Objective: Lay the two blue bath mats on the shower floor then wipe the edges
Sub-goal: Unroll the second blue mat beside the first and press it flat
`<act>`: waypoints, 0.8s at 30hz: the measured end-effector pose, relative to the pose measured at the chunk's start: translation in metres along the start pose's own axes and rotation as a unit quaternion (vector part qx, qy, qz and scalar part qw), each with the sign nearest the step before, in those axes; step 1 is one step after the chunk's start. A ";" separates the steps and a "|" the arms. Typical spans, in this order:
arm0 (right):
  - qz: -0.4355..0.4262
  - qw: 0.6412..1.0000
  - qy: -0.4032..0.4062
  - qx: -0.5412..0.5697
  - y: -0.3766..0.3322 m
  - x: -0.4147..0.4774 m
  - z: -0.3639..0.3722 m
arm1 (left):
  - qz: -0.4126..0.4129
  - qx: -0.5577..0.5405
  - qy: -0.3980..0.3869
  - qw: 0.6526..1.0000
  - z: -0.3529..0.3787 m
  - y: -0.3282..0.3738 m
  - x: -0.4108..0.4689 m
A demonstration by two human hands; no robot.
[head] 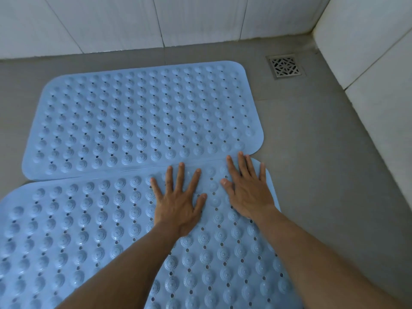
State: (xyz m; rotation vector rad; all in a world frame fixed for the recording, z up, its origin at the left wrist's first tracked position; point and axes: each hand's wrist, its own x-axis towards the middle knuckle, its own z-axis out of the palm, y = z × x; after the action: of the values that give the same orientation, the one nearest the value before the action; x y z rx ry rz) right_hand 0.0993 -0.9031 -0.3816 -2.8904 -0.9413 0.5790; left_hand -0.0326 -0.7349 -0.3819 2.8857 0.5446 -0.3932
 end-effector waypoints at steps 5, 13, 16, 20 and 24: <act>0.018 0.999 0.034 0.006 -0.028 -0.016 0.009 | 0.009 0.000 -0.009 1.000 -0.004 0.000 0.000; 0.026 0.996 0.083 0.020 -0.031 -0.029 0.027 | -0.014 -0.007 0.014 1.000 0.003 0.001 0.002; 0.030 0.997 0.073 0.019 -0.032 -0.030 0.029 | -0.007 -0.001 -0.002 1.000 0.001 0.000 0.001; 0.039 0.999 0.032 0.010 -0.032 -0.028 0.020 | 0.005 -0.028 -0.047 0.998 -0.010 -0.003 0.002; 0.074 0.997 -0.031 -0.004 -0.040 -0.032 0.006 | 0.039 -0.143 -0.050 0.988 -0.031 -0.026 -0.012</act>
State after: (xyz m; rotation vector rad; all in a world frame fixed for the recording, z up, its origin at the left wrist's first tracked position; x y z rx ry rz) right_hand 0.0508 -0.8900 -0.3705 -2.9837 -0.7429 0.6796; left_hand -0.0466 -0.7082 -0.3521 2.5869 0.4297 -0.4093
